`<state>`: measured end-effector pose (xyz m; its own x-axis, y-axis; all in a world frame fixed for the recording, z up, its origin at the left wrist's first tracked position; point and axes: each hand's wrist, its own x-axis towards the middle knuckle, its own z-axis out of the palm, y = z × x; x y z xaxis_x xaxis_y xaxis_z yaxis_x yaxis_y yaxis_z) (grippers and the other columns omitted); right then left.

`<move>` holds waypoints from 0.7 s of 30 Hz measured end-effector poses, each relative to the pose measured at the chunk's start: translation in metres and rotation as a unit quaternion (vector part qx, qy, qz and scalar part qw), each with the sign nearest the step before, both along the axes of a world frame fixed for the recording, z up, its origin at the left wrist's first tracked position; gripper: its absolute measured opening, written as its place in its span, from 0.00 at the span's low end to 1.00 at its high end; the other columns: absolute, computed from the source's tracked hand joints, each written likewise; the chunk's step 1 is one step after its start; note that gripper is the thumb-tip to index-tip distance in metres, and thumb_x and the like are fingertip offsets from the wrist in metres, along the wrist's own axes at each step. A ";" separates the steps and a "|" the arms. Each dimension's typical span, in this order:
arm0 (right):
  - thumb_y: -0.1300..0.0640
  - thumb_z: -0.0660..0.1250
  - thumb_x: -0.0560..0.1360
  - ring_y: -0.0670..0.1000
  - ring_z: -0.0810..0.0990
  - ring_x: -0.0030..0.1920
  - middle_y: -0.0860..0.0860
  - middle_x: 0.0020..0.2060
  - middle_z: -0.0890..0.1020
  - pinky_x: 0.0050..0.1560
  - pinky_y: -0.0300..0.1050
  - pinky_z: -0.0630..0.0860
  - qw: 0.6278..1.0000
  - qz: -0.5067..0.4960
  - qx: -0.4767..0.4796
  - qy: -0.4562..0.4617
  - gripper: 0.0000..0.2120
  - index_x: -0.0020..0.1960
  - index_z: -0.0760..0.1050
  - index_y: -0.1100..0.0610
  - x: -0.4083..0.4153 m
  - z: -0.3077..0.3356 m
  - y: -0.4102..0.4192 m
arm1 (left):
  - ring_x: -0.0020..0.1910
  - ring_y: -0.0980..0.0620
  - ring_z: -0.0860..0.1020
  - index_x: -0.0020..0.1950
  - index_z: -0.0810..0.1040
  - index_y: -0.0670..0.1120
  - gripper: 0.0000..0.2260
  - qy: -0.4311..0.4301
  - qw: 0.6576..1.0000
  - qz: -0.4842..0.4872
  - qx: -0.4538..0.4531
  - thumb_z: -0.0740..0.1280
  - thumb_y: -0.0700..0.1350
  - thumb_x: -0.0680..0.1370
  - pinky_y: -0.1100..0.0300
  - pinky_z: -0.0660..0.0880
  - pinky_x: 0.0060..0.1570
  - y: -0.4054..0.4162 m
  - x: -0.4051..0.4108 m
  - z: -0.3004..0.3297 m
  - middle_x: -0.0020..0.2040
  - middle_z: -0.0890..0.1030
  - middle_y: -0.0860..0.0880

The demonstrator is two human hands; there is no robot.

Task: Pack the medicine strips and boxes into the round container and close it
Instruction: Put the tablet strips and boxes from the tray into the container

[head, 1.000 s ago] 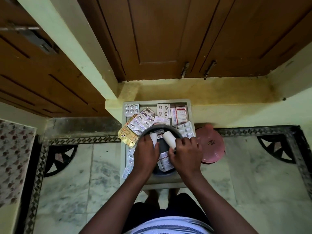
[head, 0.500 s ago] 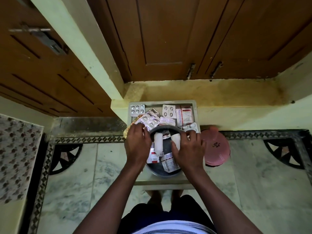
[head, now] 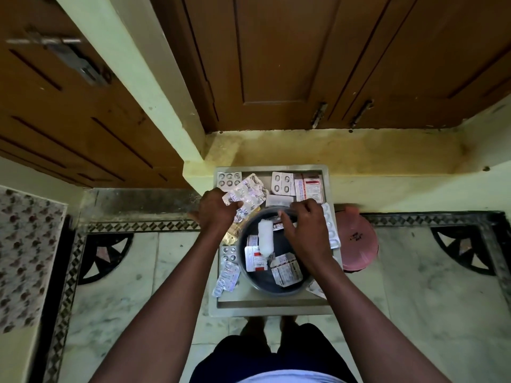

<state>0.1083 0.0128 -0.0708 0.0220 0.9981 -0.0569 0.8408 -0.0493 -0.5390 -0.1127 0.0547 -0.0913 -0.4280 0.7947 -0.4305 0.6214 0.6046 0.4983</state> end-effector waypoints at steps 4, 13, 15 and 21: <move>0.51 0.68 0.79 0.60 0.78 0.52 0.59 0.50 0.79 0.51 0.51 0.74 0.998 -0.036 0.019 0.053 0.14 0.55 0.81 0.62 0.004 0.005 0.004 | 0.59 0.38 0.82 0.60 0.82 0.44 0.23 -0.058 0.998 0.013 0.014 0.77 0.58 0.72 0.41 0.77 0.61 -0.003 -0.010 0.002 0.59 0.85 0.42; 0.60 0.70 0.76 0.61 0.78 0.60 0.61 0.59 0.81 0.58 0.48 0.72 0.989 0.085 -0.092 0.081 0.18 0.66 0.78 0.61 -0.036 0.014 0.060 | 0.36 0.51 0.77 0.46 0.81 0.43 0.04 -0.172 0.981 0.032 0.077 0.75 0.40 0.77 0.64 0.69 0.32 -0.006 -0.014 0.028 0.40 0.81 0.45; 0.60 0.71 0.74 0.58 0.82 0.56 0.58 0.56 0.84 0.53 0.45 0.76 0.980 0.087 -0.152 0.099 0.22 0.67 0.77 0.56 -0.046 0.017 0.075 | 0.36 0.49 0.76 0.45 0.81 0.40 0.05 -0.195 0.976 0.058 0.077 0.75 0.39 0.77 0.60 0.69 0.35 -0.004 -0.019 0.025 0.40 0.81 0.43; 0.65 0.76 0.68 0.52 0.86 0.48 0.52 0.43 0.87 0.52 0.47 0.81 0.959 0.099 -0.220 0.151 0.27 0.65 0.78 0.52 -0.064 0.013 0.096 | 0.40 0.46 0.78 0.42 0.79 0.43 0.07 -0.265 0.955 0.105 0.084 0.73 0.41 0.78 0.53 0.71 0.42 -0.002 -0.036 0.015 0.41 0.81 0.39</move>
<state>0.0443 0.1091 -0.0582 -0.2494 0.8587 -0.4477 0.6656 -0.1838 -0.7234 -0.1483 0.0525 -0.0763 -0.3422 0.7929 -0.5041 0.1288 0.5710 0.8107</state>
